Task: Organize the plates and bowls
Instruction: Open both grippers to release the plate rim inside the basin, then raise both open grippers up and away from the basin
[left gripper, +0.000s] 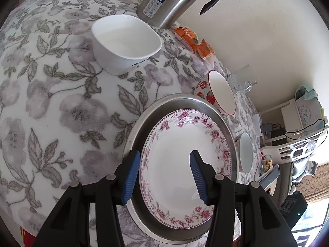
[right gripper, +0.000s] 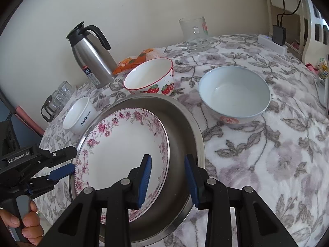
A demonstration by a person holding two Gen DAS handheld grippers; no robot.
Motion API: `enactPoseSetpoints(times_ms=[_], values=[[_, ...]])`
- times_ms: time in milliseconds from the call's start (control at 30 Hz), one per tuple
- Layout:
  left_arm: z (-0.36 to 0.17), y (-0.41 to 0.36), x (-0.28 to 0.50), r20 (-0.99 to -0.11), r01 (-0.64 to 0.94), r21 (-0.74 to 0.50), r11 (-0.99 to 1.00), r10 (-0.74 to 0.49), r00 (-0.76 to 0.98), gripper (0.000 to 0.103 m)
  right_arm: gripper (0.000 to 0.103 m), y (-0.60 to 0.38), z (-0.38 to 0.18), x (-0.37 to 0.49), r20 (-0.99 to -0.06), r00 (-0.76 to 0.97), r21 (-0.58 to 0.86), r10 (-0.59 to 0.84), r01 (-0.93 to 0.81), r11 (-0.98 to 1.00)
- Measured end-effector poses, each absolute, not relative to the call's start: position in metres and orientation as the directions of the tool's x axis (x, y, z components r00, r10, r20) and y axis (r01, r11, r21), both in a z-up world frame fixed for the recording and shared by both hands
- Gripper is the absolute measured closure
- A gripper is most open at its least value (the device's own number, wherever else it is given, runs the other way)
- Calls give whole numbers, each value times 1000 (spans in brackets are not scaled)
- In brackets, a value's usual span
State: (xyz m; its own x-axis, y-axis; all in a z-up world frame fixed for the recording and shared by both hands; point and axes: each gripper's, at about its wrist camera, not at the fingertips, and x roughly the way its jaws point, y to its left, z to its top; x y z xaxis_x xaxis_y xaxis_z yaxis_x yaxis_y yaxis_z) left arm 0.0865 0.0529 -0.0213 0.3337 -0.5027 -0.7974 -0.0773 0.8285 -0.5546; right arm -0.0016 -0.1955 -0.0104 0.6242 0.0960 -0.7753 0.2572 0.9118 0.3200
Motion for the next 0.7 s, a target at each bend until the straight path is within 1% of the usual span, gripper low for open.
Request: enactPoseSetpoints(times_ms=[167, 267, 433, 533, 633, 700], values=[[-31, 54, 88, -786, -113, -593, 797, -542, 296, 52, 66, -208, 0, -9, -740, 668, 351, 77, 285, 892], [-32, 53, 87, -787, -112, -591, 799, -540, 299, 51, 66, -217, 2, -13, -746, 665, 335, 29, 338, 880], [-32, 52, 86, -789, -109, -586, 803, -535, 300, 51, 66, -238, -11, -17, -763, 644, 403, 59, 401, 823], [-32, 52, 86, -791, -106, -583, 805, -533, 299, 51, 66, -240, -15, -17, -780, 624, 390, 52, 418, 821], [-32, 52, 86, -788, -109, -588, 802, -537, 300, 51, 74, -240, -16, -18, -779, 624, 395, 62, 410, 822], [-32, 53, 86, -788, -110, -589, 801, -538, 300, 51, 85, -237, -14, -17, -775, 628, 392, 69, 392, 833]])
